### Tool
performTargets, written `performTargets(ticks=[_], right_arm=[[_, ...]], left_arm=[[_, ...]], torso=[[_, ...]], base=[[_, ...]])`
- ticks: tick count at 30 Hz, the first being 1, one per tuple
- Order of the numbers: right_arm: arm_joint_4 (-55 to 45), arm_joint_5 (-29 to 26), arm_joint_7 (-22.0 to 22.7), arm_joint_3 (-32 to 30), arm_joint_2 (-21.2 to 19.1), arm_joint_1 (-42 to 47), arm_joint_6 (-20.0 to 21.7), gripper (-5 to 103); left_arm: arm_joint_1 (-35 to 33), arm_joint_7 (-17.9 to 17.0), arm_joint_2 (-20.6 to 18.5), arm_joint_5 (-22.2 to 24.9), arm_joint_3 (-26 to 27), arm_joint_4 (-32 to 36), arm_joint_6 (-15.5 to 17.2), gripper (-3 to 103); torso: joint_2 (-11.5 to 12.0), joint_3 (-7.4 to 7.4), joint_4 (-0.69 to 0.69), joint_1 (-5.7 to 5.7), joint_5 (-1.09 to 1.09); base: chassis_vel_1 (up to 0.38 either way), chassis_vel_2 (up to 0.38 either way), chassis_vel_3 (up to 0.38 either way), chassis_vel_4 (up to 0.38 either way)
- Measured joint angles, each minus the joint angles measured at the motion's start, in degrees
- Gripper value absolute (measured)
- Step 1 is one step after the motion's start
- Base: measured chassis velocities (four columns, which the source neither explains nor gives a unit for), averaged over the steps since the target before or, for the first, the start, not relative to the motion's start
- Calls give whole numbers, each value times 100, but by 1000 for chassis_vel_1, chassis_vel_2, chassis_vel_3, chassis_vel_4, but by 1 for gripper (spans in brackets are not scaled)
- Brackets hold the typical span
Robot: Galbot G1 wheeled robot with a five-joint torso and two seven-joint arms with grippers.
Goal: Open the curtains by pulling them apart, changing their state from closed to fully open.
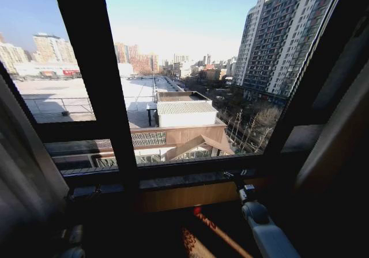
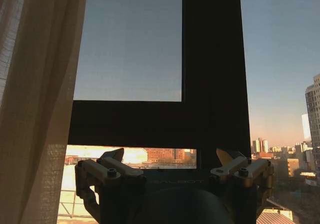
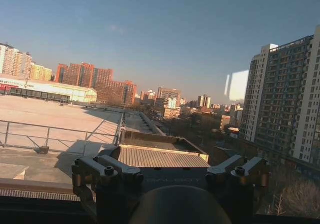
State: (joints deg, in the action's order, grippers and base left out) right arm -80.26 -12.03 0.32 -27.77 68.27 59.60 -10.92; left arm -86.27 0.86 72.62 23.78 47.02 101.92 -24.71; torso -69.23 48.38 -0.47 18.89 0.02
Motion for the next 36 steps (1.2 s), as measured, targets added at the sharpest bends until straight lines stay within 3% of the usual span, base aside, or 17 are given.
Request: performTargets(ticks=[16, 21, 25, 36], right_arm=[[0, 0, -1, 1, 1, 0, 1, 100], [-1, 1, -1, 1, 1, 0, 0, 100], [0, 0, -1, -1, -1, -1, 1, 100], [0, 1, -1, -2, -1, -1, 1, 100]], left_arm=[[0, -3, -1, 0, 3, -1, 0, 100], [0, -6, -1, 0, 2, -1, 0, 100], [0, -5, 1, 0, -1, -1, 0, 100], [0, -3, 1, 0, 0, -1, 0, 100]], torso=[[0, -1, 2, 0, -2], [0, 0, 2, 2, -6], [1, 1, 0, 1, 5], [0, 0, 2, 0, -4]], base=[[339, 319, -338, -318], [43, 63, -20, -55], [-12, -29, 21, 25], [-19, -23, 15, 24]])
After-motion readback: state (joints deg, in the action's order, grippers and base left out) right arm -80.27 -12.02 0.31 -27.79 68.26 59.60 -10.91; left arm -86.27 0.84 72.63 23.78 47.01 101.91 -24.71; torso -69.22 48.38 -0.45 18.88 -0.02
